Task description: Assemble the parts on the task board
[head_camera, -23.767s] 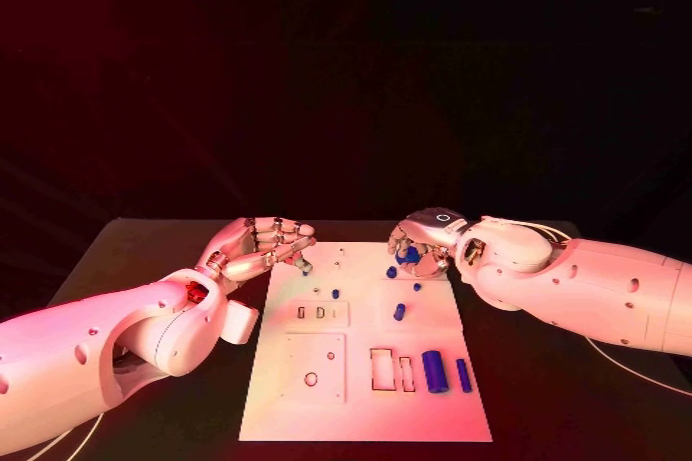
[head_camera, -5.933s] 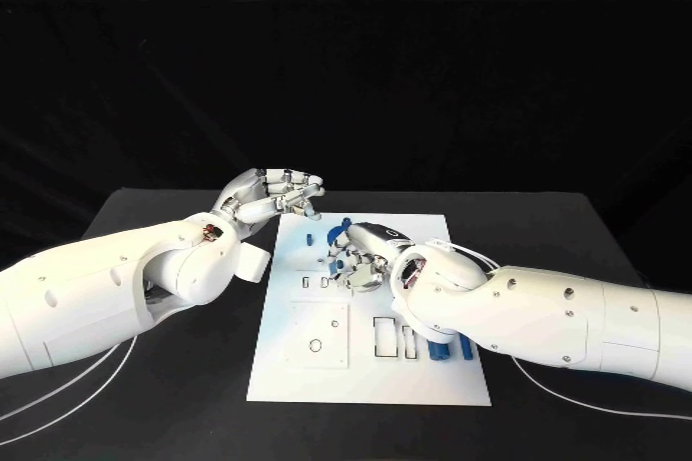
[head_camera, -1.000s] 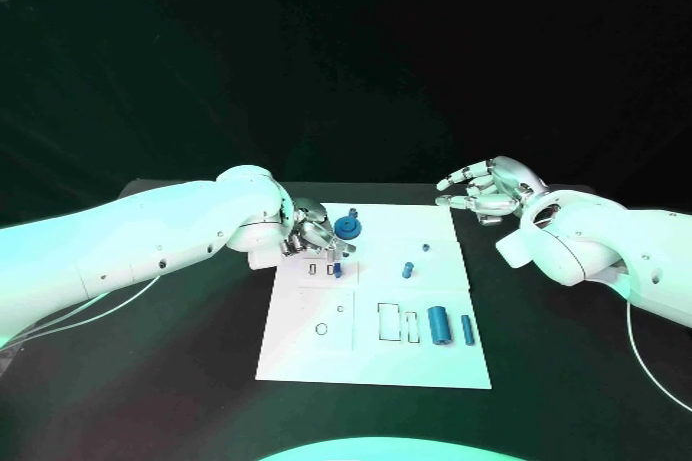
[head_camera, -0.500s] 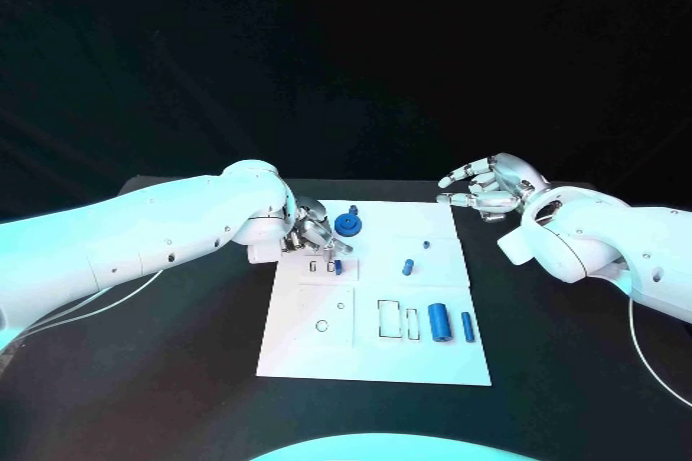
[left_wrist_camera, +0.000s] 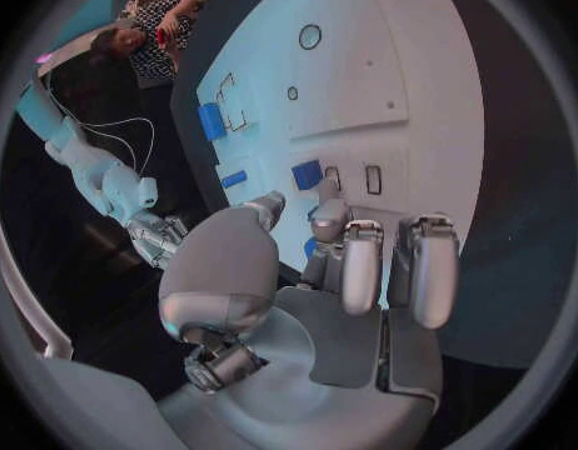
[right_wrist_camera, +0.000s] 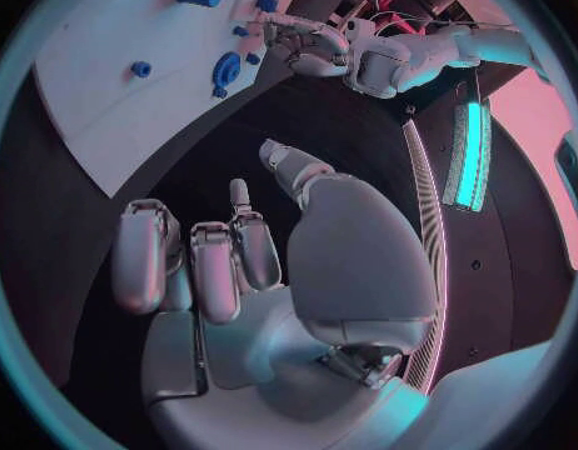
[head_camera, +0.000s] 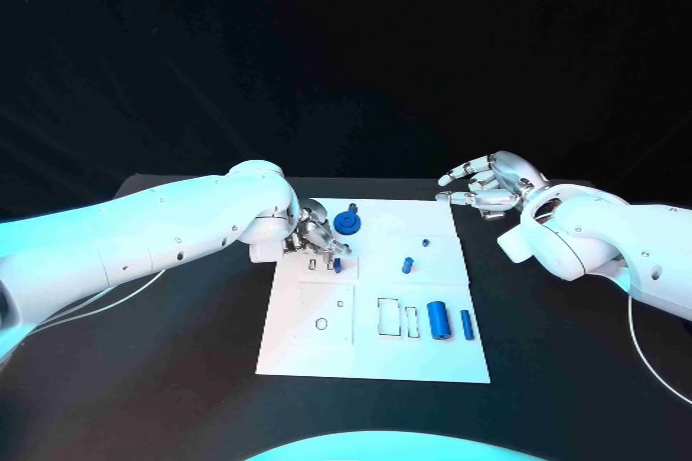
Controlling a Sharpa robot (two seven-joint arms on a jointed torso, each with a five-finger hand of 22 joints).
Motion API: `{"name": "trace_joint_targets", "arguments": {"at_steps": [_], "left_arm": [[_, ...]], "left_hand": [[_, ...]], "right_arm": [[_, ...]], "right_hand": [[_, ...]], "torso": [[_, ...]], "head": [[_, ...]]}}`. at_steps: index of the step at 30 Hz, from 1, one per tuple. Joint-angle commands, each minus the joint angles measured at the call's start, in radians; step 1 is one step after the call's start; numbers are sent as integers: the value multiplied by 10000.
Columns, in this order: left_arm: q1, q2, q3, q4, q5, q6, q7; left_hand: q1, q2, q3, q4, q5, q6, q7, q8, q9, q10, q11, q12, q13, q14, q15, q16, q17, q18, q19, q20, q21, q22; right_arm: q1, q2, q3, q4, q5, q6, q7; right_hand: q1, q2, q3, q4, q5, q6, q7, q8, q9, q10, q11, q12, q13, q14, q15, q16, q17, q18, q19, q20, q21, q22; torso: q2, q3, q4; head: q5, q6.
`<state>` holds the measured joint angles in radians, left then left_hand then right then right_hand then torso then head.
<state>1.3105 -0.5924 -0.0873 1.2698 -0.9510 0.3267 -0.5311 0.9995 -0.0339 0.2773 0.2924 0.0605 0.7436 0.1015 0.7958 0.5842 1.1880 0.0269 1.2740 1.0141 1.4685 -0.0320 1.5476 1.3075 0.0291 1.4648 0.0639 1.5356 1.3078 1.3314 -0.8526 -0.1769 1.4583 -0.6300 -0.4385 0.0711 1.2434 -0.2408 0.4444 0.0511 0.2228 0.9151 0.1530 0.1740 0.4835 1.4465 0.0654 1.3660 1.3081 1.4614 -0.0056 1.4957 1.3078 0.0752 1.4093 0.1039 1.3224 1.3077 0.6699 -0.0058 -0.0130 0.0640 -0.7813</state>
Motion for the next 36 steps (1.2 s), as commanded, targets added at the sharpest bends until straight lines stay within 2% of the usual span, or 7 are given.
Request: {"name": "trace_joint_targets", "arguments": {"at_steps": [1,16,27,36], "left_arm": [[4,80,-29,-44,87,304,-35],[-22,237,-94,-130,211,437,-46],[-35,272,-116,-188,282,454,-43],[-36,288,-119,-210,318,472,-39]], "left_hand": [[85,47,-65,-26,-19,-50,-24,43,33,-74,-6,-53,-21,906,-72,15,2302,-130,738,-55,63,1804],[527,93,14,-46,-16,-129,-15,47,159,-128,-1,-91,-42,899,-67,0,2286,-130,736,-51,61,1806],[987,215,241,-71,-23,-150,-11,24,264,-137,2,-107,-28,904,-65,6,2299,-132,740,-33,64,1819],[1794,352,1058,-217,-18,-108,-75,13,427,-137,-56,-144,-7,909,-111,8,2311,-132,741,-44,64,1828]], "right_arm": [[1,6,4,19,-131,24,-1],[1,39,4,6,-113,71,-28],[1,54,4,-7,-105,100,-38],[0,66,4,-14,-102,125,-41]], "right_hand": [[-75,19,-56,10,24,-67,-13,31,-14,5,7,-4,630,777,35,-5,1994,-116,55,9,8,1113],[-59,73,-53,28,74,-91,-9,24,-18,-27,8,-52,590,767,36,-24,1977,-108,32,12,-17,1103],[-49,93,-49,32,104,-94,-8,26,-18,-49,8,-88,558,757,36,-46,1959,-103,19,13,-33,1095],[-43,99,-48,33,117,-96,-7,26,-19,-64,8,-112,536,748,36,-64,1943,-100,11,13,-44,1089]], "torso": [[-1,1,0],[-10,11,8],[-6,14,3],[-4,17,5]], "head": [[5,-12],[26,-38],[30,-48],[27,-55]]}}
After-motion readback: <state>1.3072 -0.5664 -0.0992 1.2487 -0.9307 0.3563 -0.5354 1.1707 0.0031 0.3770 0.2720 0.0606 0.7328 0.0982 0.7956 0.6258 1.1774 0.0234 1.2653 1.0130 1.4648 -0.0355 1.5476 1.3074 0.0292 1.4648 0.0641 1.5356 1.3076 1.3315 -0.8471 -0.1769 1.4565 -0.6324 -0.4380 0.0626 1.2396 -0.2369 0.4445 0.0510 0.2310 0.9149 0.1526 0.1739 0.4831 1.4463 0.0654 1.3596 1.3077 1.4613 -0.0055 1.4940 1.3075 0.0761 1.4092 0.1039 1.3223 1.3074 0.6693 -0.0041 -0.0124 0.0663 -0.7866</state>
